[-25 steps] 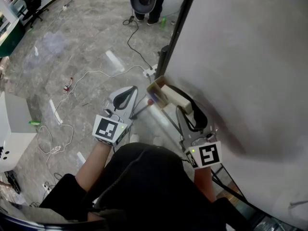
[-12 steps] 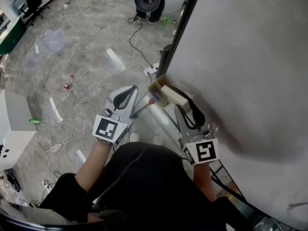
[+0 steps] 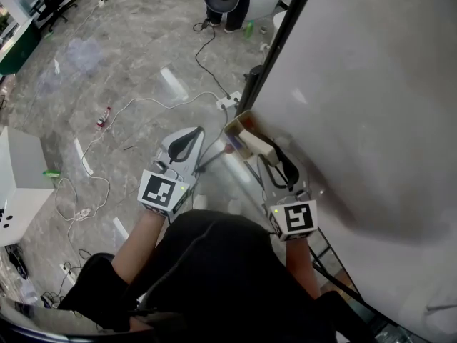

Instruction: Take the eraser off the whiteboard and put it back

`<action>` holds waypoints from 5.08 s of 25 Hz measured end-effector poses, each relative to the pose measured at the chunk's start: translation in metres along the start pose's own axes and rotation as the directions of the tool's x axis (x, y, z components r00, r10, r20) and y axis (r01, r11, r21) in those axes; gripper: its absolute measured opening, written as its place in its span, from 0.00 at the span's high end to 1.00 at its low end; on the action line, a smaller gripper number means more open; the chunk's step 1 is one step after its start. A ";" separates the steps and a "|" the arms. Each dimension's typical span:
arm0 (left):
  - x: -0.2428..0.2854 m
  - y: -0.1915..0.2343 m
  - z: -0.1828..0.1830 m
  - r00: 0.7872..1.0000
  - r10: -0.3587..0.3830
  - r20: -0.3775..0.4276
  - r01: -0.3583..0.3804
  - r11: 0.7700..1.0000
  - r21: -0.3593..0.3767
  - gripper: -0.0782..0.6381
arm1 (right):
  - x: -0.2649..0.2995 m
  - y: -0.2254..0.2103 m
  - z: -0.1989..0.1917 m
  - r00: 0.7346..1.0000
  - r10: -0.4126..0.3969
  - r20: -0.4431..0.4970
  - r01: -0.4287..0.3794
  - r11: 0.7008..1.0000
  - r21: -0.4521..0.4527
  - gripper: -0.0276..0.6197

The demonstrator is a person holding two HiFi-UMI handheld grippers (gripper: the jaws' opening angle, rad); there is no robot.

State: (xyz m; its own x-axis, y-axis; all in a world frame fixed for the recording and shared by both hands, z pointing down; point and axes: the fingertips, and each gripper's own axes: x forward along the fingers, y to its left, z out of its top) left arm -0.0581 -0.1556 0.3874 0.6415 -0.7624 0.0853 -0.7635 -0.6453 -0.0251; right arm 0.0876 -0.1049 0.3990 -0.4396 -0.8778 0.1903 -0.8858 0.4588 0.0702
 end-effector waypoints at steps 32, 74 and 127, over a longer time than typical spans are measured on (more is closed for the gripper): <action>-0.003 0.015 -0.009 1.000 0.013 -0.006 -0.013 1.000 -0.002 0.88 | 0.040 0.015 -0.070 0.977 -0.032 -0.213 0.006 0.993 -0.122 0.68; -0.010 0.034 -0.009 1.000 0.005 -0.023 -0.005 1.000 0.006 0.88 | 0.059 0.024 -0.095 0.930 -0.100 -0.354 0.027 0.978 -0.206 0.65; 0.002 -0.026 0.016 0.999 -0.029 0.033 0.028 0.999 0.030 0.88 | -0.018 0.003 0.056 0.978 0.076 0.194 -0.103 0.986 0.131 0.94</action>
State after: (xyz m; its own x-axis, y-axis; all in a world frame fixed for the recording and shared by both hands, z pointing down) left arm -0.0358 -0.1412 0.3724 0.6658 -0.7442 0.0532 -0.7424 -0.6679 -0.0523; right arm 0.0850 -0.0952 0.3412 -0.5262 -0.8503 0.0012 -0.8478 0.5245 -0.0784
